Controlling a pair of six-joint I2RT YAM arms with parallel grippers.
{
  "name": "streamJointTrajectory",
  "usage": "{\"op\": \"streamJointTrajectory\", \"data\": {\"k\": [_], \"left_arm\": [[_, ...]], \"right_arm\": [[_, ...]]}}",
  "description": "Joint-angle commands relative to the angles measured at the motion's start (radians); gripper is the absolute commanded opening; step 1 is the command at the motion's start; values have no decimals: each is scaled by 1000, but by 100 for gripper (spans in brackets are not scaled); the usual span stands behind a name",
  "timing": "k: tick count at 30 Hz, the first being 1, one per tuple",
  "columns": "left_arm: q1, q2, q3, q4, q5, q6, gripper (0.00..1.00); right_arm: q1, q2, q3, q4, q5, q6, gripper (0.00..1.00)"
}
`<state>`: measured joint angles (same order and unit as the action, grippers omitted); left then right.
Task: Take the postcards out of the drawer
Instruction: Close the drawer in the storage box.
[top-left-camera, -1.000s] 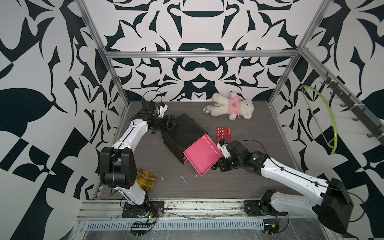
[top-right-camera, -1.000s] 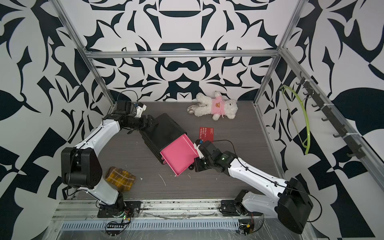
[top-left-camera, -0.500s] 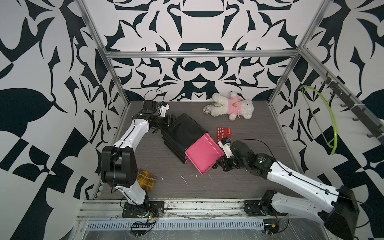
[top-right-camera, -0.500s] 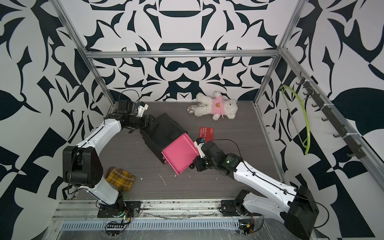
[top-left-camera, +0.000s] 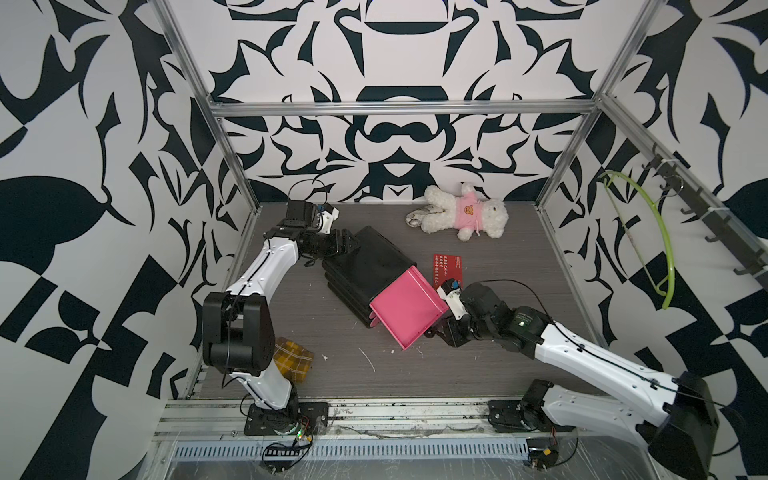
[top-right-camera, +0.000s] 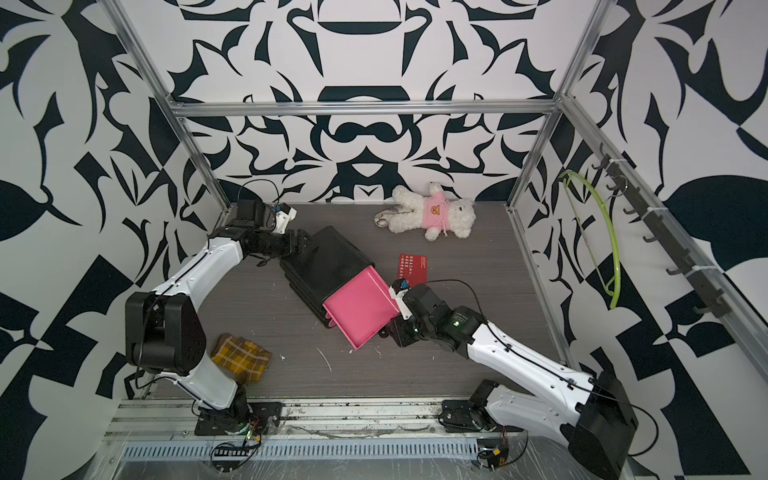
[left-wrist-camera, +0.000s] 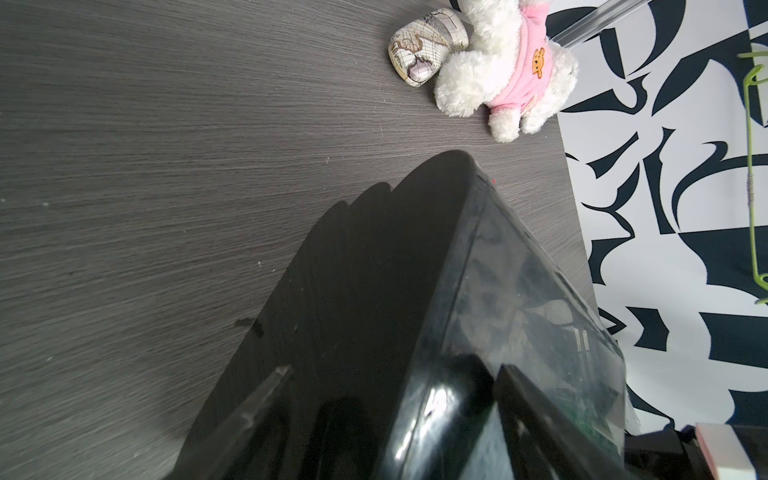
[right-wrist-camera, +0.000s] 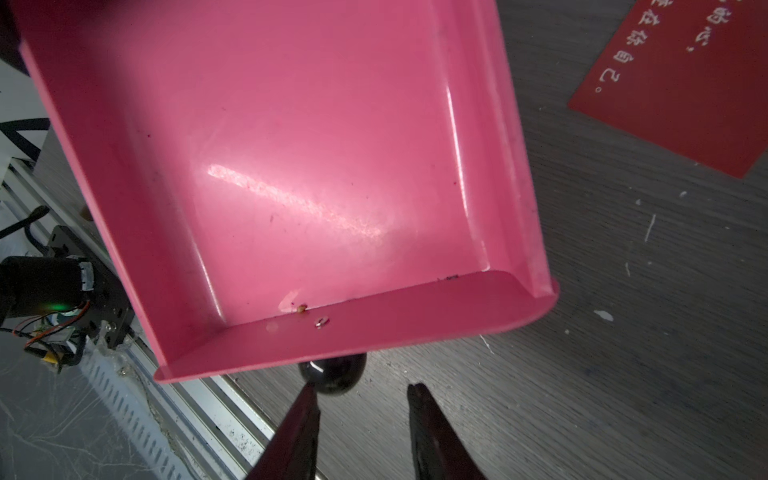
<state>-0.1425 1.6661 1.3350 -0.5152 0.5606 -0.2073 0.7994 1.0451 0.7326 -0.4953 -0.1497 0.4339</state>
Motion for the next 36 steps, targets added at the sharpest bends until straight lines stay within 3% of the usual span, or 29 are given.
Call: {"op": "streamJointTrajectory", "data": {"k": [1, 14, 18, 20, 27, 36], "left_arm": [[-23, 43, -7, -120, -27, 11, 79], [-23, 47, -5, -126, -28, 14, 79], [-23, 47, -3, -129, -28, 17, 79], [-24, 49, -3, -130, -28, 17, 79], [-23, 62, 1, -132, -19, 19, 79], [-23, 67, 5, -138, -1, 22, 79]], "right_arm": [[17, 26, 8, 25, -10, -24, 43], [51, 154, 44, 127, 10, -51, 45], [54, 156, 51, 125, 32, -62, 37], [54, 138, 61, 107, 47, -68, 32], [55, 109, 156, -5, 90, -121, 28], [54, 251, 307, -87, 116, -220, 27]]}}
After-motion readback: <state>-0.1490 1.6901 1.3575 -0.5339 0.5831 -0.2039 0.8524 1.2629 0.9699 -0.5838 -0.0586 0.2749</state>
